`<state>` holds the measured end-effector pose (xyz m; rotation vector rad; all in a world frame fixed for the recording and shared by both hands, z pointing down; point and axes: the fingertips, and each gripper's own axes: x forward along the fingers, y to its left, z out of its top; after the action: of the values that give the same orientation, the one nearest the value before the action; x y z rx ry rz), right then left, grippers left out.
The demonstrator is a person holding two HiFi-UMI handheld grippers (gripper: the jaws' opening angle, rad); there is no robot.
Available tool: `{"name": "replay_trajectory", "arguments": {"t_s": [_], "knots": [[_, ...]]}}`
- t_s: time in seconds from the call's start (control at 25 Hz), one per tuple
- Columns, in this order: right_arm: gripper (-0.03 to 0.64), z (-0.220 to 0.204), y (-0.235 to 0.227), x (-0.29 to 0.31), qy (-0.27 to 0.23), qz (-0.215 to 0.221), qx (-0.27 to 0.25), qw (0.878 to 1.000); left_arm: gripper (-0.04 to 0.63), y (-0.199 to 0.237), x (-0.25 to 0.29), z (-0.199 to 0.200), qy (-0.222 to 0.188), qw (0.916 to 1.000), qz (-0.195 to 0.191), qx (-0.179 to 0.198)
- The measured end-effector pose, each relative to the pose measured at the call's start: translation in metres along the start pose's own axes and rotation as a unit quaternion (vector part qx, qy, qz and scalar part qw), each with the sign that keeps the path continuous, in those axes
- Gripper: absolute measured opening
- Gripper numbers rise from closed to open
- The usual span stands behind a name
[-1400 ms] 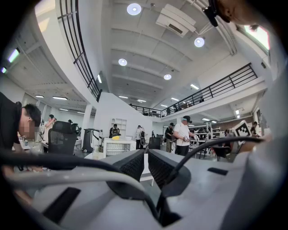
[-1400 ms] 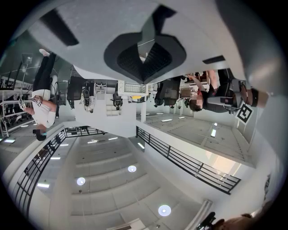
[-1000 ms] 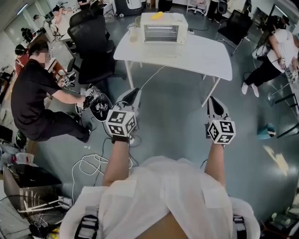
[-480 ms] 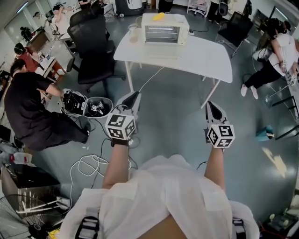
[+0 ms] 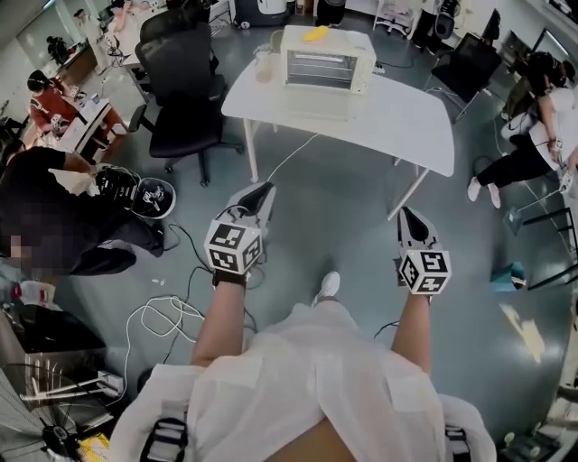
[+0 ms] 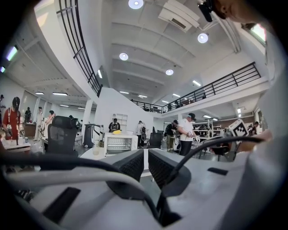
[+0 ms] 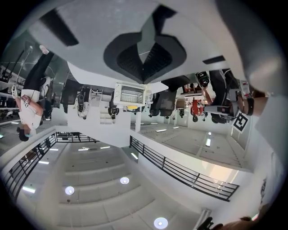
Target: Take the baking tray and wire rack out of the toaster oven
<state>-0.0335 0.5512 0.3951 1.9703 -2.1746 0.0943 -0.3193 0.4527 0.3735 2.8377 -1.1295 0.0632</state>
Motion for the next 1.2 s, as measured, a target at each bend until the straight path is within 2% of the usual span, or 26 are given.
{"name": "replay_trajectory", "arguments": {"t_s": [0.2,0.44,0.68,0.92,1.2], "knots": [[0.005,-0.003,-0.031,0.050,0.003,0.013,0.005,1.000,0.026,0.017,0.045,0.002,0.009,0.9999,0.009,0.004],[0.005,-0.019,-0.087,0.120,0.021,0.031,-0.001,0.999,0.026,0.028,0.146,-0.001,0.018,0.9997,0.015,0.007],[0.005,0.003,-0.146,0.180,0.014,0.047,-0.012,0.999,0.027,0.030,0.237,0.019,0.011,0.9996,0.020,0.018],[0.005,0.025,-0.174,0.226,0.009,0.065,-0.023,0.998,0.027,0.043,0.279,0.029,0.006,0.9993,0.035,0.007],[0.006,0.020,-0.175,0.287,0.027,0.096,-0.045,0.994,0.027,0.075,0.318,0.024,0.015,0.9985,0.053,0.003]]}}
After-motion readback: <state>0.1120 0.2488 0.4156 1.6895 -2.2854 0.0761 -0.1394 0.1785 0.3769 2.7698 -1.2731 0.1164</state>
